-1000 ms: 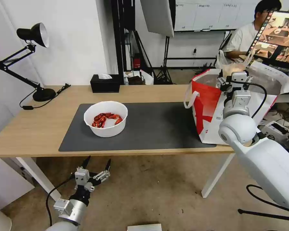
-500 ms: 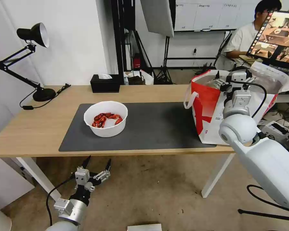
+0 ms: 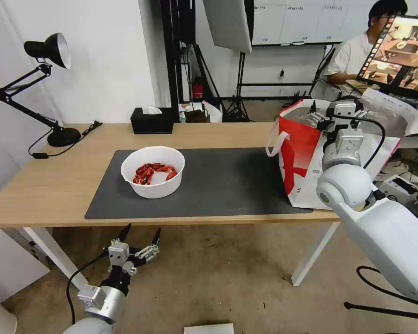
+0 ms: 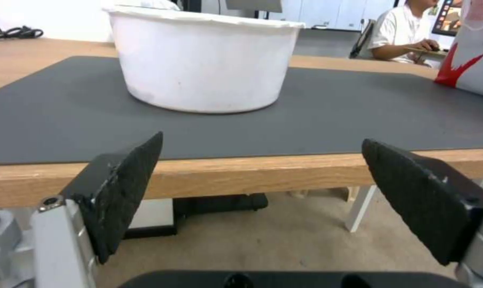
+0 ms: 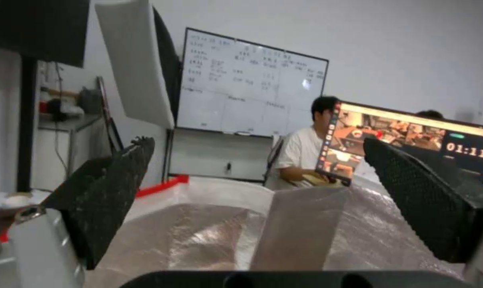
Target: Pick up the trash from the table and place it into the takeout bag.
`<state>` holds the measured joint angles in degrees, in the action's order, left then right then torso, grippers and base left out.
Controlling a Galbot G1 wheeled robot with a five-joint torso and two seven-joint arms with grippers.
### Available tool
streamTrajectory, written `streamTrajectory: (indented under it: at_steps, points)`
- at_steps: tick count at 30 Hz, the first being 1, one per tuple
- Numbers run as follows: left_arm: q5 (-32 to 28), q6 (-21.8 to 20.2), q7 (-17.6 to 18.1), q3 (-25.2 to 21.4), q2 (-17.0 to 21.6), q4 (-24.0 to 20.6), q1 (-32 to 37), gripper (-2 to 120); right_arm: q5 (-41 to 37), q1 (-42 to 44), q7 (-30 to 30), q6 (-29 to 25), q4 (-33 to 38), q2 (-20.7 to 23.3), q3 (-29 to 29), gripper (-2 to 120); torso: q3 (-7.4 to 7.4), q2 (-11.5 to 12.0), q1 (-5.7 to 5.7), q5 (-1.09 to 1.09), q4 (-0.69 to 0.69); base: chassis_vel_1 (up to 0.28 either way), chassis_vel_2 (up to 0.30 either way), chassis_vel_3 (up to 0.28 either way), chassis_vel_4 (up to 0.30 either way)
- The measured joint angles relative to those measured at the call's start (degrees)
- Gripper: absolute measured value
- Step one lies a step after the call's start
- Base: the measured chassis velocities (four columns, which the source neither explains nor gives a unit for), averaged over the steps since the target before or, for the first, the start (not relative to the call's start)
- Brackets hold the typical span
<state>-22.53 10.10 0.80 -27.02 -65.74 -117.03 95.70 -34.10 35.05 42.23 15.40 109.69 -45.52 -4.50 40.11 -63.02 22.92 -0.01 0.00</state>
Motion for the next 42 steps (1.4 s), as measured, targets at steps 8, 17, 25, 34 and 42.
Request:
streamTrajectory:
  at_steps: [8, 17, 25, 34, 42]
  points:
    - [-0.1, 0.0, 0.1, 0.0, -0.1, 0.2, -0.3, 100, -11.1, 7.6, -10.4, -5.9, 8.3, 2.4, -2.6, 100, 0.00, 0.0, 0.00, 0.01, -0.01, 0.000, 0.000, 0.000, 0.000]
    - [0.0, 0.1, 0.1, 0.0, -0.5, 0.5, -0.5, 100, -18.7, 22.2, -21.6, -15.4, 14.6, 3.2, -6.0, 100, -0.01, 0.0, 0.00, 0.01, -0.01, 0.000, 0.000, 0.000, 0.000]
    - [-0.1, 0.4, 0.0, -1.4, -0.2, 0.3, 0.5, 100, -15.6, 37.3, -30.6, -21.5, 15.1, 0.0, -9.3, 100, -0.01, 0.0, -0.01, 0.01, -0.01, 0.000, 0.000, 0.000, 0.000]
    - [-0.3, 0.6, 0.0, -1.7, -0.3, -0.1, 0.8, 100, -7.6, 47.9, -37.6, -28.1, 10.9, -4.9, -10.4, 100, 0.00, 0.0, -0.01, 0.01, -0.01, 0.000, 0.000, 0.000, 0.000]
    - [-0.1, 0.7, 0.0, -1.7, -0.5, -0.4, 1.1, 100, -1.8, 52.3, -38.2, -33.2, 5.7, -8.3, -9.7, 100, 0.00, 0.0, 0.00, 0.01, -0.01, 0.000, 0.000, 0.000, 0.000]
